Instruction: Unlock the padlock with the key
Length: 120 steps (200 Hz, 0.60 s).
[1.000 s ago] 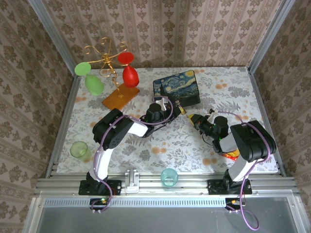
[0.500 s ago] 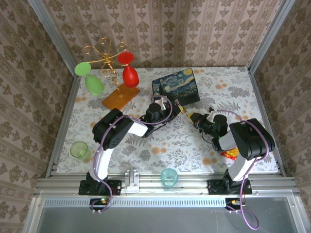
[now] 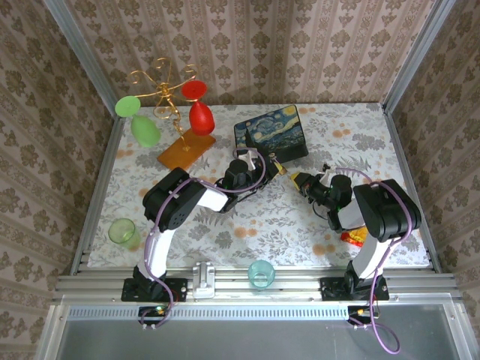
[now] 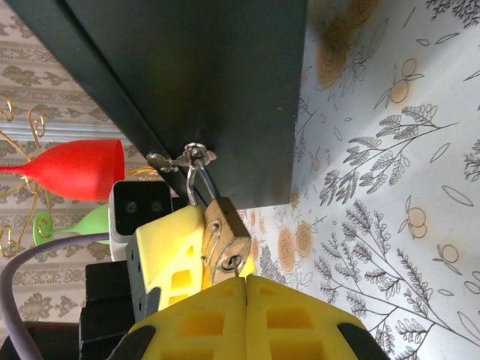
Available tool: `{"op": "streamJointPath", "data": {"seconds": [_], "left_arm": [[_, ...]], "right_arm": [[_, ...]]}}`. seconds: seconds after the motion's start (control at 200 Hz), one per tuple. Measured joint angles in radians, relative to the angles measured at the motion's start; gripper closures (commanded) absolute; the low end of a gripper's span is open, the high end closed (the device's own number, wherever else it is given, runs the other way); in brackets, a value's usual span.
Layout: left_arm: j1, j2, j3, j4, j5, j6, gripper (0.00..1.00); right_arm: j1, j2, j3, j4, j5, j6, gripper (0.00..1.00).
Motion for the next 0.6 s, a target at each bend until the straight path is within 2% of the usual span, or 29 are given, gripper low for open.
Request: {"op": "streamJointPath", "data": {"seconds": [0.6], "left_arm": [[-0.003,0.003,0.0,0.009,-0.002,-0.004,1.0]], "right_arm": [[0.018,0.032,0.024,0.015,0.014,0.001,1.0]]}}
